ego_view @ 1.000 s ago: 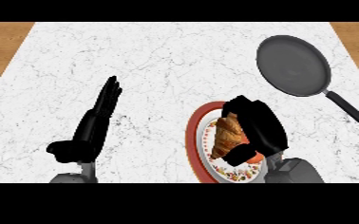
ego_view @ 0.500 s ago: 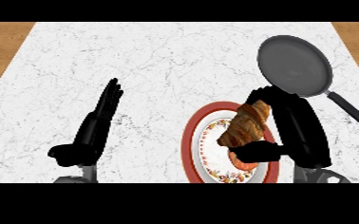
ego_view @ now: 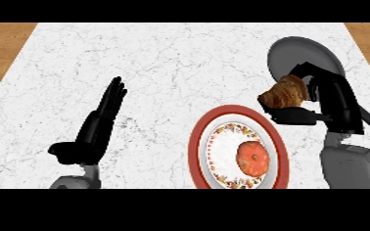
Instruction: Pick the croissant from the plate and place it in the pan
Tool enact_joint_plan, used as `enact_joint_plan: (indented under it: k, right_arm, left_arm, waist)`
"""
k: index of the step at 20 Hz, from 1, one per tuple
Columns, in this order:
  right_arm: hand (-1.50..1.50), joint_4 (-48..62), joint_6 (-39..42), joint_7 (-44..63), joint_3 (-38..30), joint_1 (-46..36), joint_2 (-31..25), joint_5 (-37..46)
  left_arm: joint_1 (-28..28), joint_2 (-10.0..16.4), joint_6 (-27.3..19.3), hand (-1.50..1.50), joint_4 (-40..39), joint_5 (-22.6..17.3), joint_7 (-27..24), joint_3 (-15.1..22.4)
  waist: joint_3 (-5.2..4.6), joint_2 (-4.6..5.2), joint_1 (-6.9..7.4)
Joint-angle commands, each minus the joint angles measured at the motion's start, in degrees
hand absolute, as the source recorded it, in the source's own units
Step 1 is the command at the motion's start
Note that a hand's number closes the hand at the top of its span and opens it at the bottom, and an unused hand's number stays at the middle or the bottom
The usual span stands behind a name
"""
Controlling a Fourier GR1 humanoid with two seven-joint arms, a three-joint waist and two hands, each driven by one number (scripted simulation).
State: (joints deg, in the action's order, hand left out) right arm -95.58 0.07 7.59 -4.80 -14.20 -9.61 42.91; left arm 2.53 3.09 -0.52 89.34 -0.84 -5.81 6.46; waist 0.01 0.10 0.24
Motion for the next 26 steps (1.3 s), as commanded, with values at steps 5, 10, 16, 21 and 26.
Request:
enact_joint_plan:
  k: [5, 10, 16, 21, 26]
  right_arm:
    - [1.50, 21.5, -13.2, -13.7, -9.6, -8.9, -7.1, 2.0]
    - [1.50, 39.3, -21.7, -20.8, -17.0, -20.0, -9.7, -2.2]
    - [1.50, 60.5, -28.1, -32.8, -22.1, -28.0, -13.1, -5.5]
    - [1.50, 69.9, -29.7, -39.0, -25.6, -32.6, -17.2, -7.5]
    - [-1.50, 79.3, -14.3, -24.7, -15.1, -34.3, -20.4, 3.6]
  left_arm:
    - [0.0, -2.2, -1.9, 0.00, 0.9, 1.9, 1.3, 2.3]
    - [0.2, -1.0, -0.2, 0.00, 1.7, 0.8, 1.2, 1.4]
    - [1.3, -1.3, -0.6, 0.00, 4.9, 1.4, 4.4, 2.6]
    - [2.3, -1.9, 0.2, 0.00, 1.0, 1.5, 1.7, 2.8]
    - [2.1, -2.5, 0.2, 0.00, 1.7, 2.2, 1.9, 4.2]
  waist:
    - [0.05, 0.21, 0.55]
    - [0.11, 0.52, 1.57]
    - [0.21, 0.95, 2.81]
    - [0.29, 1.74, 3.61]
    - [0.17, 2.07, 5.46]
